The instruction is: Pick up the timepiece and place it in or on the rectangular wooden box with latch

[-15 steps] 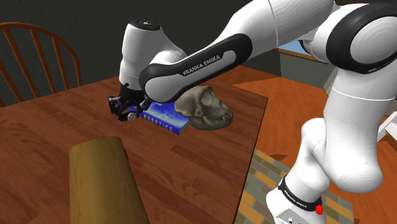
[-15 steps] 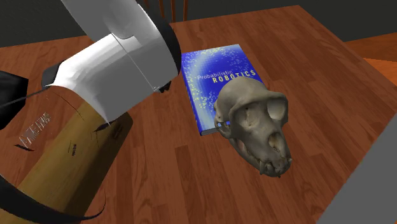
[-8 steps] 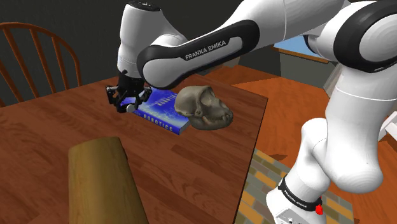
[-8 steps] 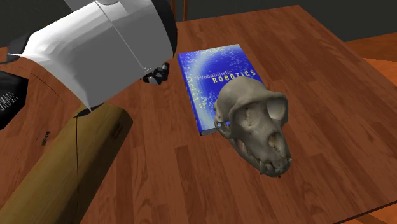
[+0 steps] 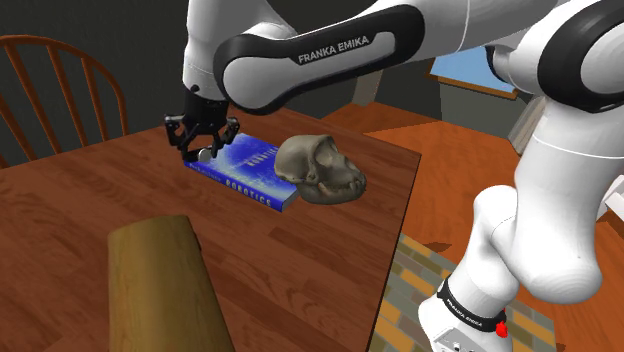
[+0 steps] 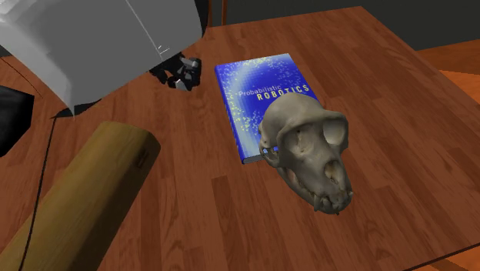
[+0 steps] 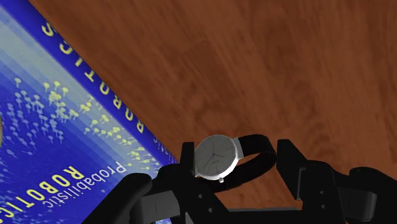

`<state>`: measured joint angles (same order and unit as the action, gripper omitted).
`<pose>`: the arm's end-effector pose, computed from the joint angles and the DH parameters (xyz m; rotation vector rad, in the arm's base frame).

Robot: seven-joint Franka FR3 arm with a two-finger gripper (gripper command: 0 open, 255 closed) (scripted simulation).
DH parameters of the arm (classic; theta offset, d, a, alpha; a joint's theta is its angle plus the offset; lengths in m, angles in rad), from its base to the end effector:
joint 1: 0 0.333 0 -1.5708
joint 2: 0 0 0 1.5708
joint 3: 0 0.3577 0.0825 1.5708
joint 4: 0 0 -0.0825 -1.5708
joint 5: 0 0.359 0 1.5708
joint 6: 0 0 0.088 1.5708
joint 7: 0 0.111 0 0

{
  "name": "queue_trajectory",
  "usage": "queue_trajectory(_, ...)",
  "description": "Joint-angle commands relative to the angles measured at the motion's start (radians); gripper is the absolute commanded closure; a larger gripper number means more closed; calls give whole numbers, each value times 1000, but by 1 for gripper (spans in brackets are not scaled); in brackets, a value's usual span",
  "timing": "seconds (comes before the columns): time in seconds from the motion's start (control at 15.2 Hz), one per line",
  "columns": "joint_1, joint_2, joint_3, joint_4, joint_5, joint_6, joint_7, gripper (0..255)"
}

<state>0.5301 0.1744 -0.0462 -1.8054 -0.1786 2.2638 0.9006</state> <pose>0.5514 0.2862 0.5226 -3.0063 0.4855 -0.4920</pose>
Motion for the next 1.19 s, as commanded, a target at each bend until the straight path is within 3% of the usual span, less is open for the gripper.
queue_trajectory(0.0, -1, -4, 0, 24, 4, -27, -7, 255)
queue_trajectory(0.2, -1, -11, 1, 53, 8, -63, -13, 255)
queue_trajectory(1.12, 168, -175, 135, -124, -91, -114, 330, 255)
